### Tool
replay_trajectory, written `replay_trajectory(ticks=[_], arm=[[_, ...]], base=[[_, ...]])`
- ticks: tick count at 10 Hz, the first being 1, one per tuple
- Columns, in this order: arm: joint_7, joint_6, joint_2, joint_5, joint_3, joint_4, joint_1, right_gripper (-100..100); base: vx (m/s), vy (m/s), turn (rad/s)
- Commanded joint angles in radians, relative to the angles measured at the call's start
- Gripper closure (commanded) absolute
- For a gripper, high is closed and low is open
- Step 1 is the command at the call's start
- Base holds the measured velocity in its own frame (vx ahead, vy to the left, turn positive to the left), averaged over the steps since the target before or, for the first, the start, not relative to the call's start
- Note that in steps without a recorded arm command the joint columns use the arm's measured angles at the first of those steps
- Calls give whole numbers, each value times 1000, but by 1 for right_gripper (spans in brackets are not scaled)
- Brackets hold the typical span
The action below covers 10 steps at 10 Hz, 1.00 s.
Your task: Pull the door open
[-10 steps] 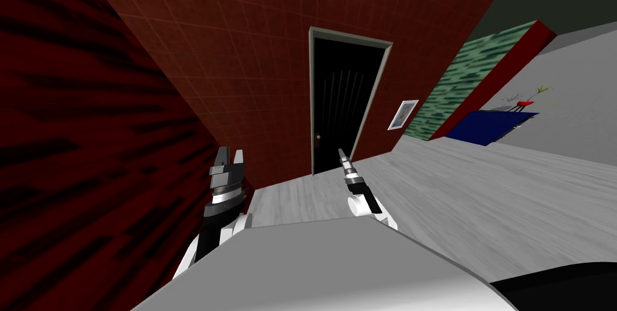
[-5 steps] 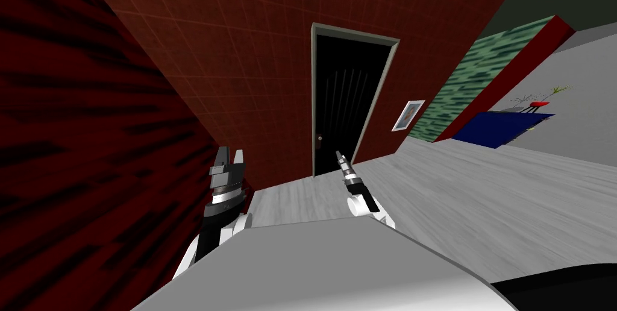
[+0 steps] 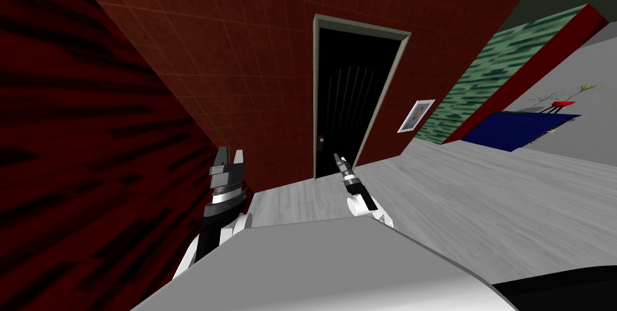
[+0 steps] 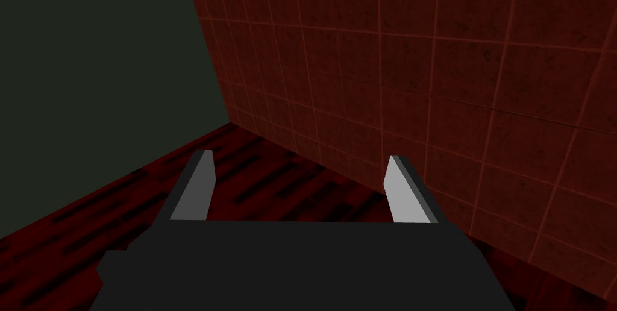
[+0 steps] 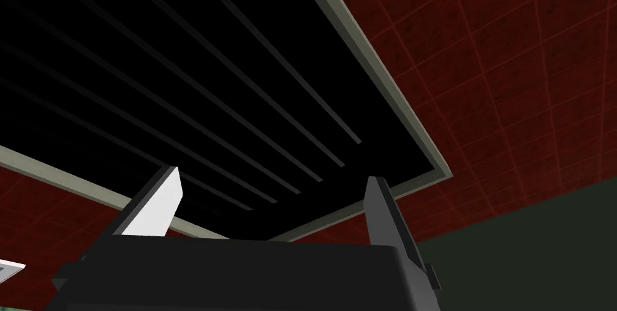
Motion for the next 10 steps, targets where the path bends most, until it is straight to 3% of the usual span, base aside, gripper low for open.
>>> replay_trajectory(ticks=[1,10], arm=[[50,5,-9,-9,4,22,-10,-100],[301,14,-53,-50,28,146,-55,-100]], base=[[100,-8,40],[96,-12,35]])
